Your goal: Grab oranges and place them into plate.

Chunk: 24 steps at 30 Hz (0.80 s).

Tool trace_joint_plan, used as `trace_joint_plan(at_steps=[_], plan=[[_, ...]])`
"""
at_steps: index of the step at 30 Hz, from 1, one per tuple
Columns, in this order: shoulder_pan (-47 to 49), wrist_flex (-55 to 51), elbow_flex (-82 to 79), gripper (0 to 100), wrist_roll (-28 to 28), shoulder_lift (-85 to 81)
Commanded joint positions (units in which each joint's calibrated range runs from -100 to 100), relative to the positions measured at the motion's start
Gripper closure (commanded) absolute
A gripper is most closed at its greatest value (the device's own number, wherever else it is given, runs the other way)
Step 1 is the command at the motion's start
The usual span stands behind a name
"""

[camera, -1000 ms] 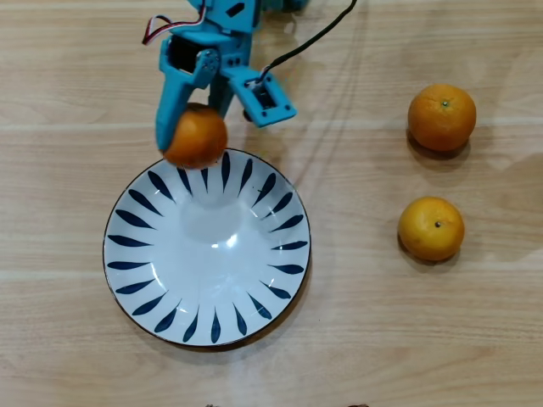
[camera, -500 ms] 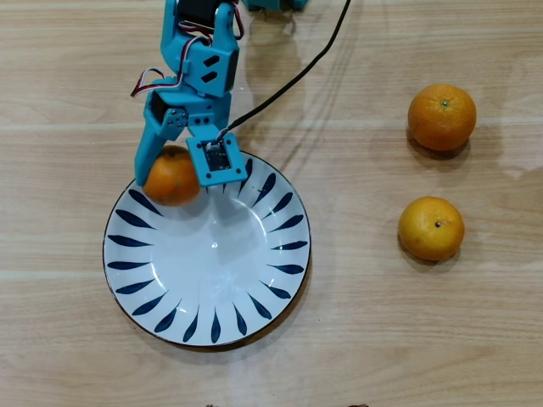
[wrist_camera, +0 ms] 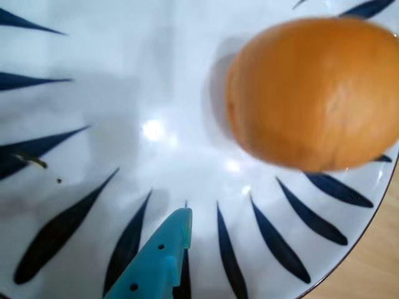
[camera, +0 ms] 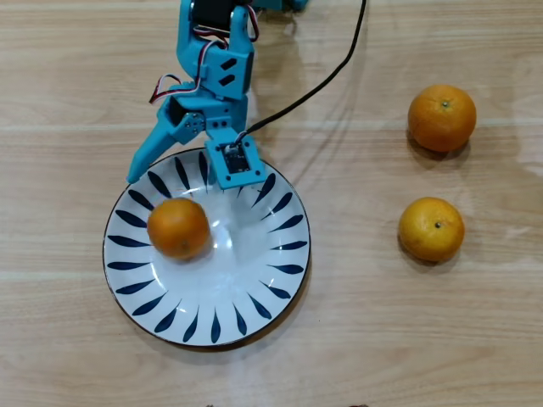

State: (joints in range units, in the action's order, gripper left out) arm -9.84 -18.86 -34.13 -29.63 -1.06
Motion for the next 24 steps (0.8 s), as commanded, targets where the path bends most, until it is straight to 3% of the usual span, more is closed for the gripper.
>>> trace_joint_plan(at_steps=[1,6,17,20,24], plan=[[2.1,1.0,0.4,51,-0.3,-2.4],[7.0,-3.4,0.7,57,-0.3,-9.8],[23.0,-27.9,1.2,97,-0.3,-33.4],[28.5,-35.0,1.3,97,-0.8,-35.3],[35.3,-44.9,2.6,97,-7.8,-36.2]])
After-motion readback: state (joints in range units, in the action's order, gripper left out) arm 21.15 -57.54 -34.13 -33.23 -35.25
